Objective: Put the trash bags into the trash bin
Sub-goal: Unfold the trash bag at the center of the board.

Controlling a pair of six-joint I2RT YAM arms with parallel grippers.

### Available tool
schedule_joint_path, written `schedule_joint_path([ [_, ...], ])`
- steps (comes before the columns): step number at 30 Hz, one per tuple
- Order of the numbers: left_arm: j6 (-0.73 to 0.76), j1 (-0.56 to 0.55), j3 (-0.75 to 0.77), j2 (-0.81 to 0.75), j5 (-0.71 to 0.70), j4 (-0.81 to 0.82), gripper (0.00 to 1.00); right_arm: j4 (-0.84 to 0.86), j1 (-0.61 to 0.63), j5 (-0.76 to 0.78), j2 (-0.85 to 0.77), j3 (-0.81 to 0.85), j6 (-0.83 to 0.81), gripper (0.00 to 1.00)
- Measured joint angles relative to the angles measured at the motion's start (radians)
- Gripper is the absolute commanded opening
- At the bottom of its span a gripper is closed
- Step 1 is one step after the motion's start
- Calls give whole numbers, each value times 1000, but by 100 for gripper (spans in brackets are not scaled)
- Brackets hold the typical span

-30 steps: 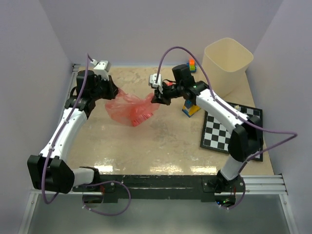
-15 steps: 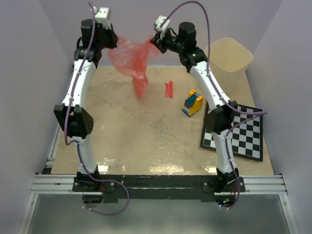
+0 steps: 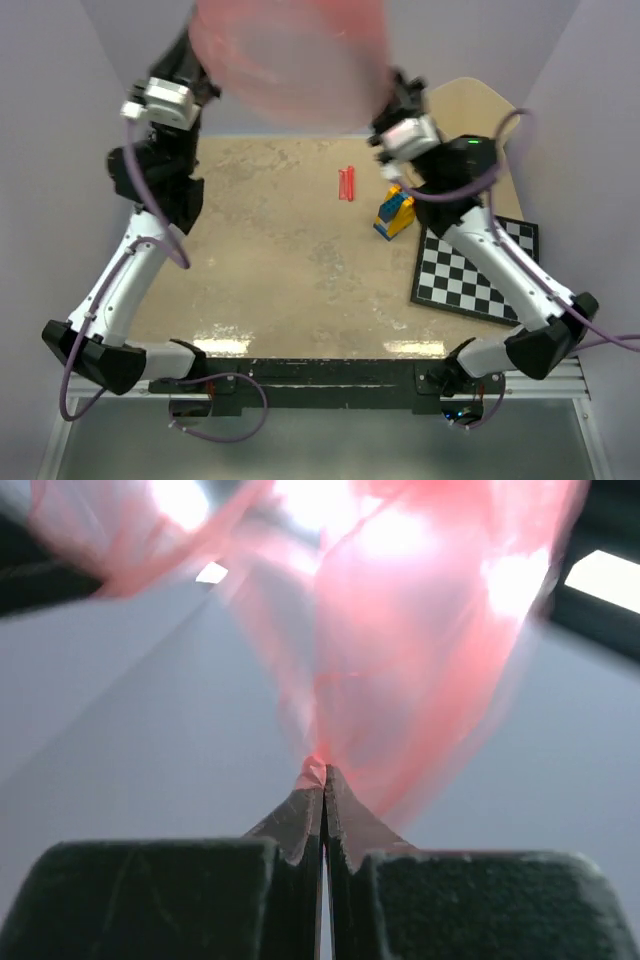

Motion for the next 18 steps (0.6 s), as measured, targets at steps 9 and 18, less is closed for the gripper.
schedule_joint_path([
  [9, -34, 14, -920, -208, 61, -663, 0, -923, -2, -17, 8, -872, -55, 0],
  [18, 47, 29, -366, -222, 31, -680, 0, -696, -59, -57, -251, -341, 115, 0],
])
